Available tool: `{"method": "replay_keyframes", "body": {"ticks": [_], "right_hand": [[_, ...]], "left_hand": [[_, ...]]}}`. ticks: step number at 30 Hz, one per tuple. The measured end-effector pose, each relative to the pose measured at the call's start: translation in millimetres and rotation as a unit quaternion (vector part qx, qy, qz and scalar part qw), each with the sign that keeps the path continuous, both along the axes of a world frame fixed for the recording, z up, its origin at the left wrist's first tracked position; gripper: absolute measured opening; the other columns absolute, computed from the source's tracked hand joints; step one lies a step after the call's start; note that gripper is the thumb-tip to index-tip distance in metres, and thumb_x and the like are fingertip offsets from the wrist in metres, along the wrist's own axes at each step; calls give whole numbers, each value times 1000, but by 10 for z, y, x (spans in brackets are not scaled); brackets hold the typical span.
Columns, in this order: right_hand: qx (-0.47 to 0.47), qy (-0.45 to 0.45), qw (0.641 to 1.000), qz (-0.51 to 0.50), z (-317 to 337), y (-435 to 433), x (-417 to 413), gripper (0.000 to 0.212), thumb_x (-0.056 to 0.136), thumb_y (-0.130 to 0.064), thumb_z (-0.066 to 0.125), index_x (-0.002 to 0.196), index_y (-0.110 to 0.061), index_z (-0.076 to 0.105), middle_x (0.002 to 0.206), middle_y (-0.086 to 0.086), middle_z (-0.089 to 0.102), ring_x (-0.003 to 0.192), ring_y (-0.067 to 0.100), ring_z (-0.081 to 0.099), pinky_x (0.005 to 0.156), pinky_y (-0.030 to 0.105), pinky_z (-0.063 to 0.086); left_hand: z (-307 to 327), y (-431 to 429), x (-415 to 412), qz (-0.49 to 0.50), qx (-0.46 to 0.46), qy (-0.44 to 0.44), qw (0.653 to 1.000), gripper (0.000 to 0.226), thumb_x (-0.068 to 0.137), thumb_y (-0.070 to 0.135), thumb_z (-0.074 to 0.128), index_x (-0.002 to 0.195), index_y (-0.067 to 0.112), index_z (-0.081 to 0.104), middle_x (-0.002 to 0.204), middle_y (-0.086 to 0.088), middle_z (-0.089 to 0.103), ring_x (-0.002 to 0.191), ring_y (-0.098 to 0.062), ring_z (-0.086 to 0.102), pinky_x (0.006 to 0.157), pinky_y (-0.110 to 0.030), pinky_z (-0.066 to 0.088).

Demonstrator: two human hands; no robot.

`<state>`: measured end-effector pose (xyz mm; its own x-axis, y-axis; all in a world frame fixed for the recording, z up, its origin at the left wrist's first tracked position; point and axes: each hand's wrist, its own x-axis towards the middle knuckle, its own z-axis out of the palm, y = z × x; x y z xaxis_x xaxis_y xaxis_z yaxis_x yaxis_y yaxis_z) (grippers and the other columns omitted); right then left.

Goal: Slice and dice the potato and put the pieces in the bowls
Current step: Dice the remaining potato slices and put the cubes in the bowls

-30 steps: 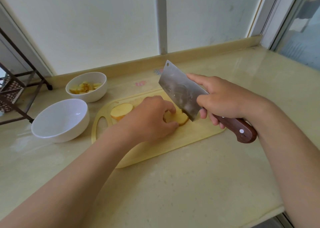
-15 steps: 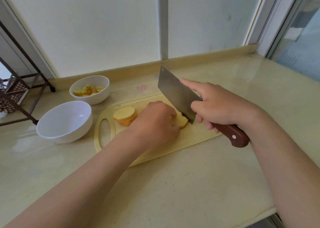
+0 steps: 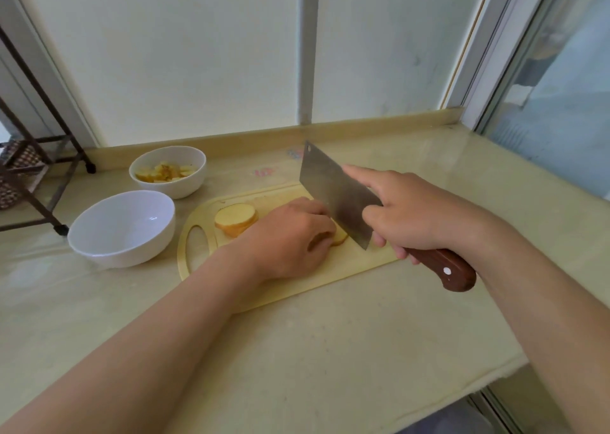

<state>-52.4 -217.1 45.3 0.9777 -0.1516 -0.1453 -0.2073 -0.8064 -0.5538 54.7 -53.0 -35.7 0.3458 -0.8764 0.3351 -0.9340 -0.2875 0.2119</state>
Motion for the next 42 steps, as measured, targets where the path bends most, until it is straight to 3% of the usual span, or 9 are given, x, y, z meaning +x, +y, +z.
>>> {"method": "replay_keyframes", "body": {"ticks": [5,10,16,21,27,37,42], "right_hand": [[-37,39,999,4,110,43,-145,81,97,-11,40,160,-56,16,87,16,71,49,20,64,50,43,62],[-67,74,995,24,195,46,-212,78,101,-13,38,159,-57,11,88,9,64,40,14,60,54,48,63],[-92,75,993,27,-30,130,55,82,104,-13,35,161,-51,-11,79,10,62,39,11,61,46,33,57],[-73,43,996,14,-101,144,453,85,99,-11,36,162,-49,-6,87,14,69,62,27,72,54,42,64],[-21,24,999,-18,-51,16,230,82,99,-12,38,161,-54,6,88,13,70,55,21,67,52,41,63],[-18,32,999,-12,-39,71,-36,81,101,-12,38,159,-58,7,87,15,70,51,18,64,52,41,62],[-22,43,999,-16,16,94,-92,80,102,-12,37,160,-58,8,86,17,70,46,15,62,48,34,57]], "left_hand": [[-22,3,7,-10,-15,1,1000,18,86,22,58,91,13,71,94,-3,63,83,-21,56,75,-36,50],[-62,-4,52,-15,-28,2,999,19,86,24,56,88,15,72,93,-1,64,82,-20,57,73,-37,51],[-118,-6,98,-29,-53,0,998,15,83,20,62,85,12,75,91,-2,67,80,-20,60,68,-36,52],[-170,33,55,-29,-86,-15,996,10,83,15,67,84,9,75,90,-3,68,78,-22,62,66,-36,53],[-205,51,45,-24,-102,-25,994,16,87,17,64,81,8,74,85,-4,66,73,-22,58,61,-36,51],[-219,51,57,-25,-102,-29,994,18,87,19,61,78,11,74,84,-2,66,75,-21,59,62,-36,51],[-213,49,55,-24,-99,-31,994,19,87,20,60,77,13,74,83,0,64,75,-19,57,64,-33,50]]}}
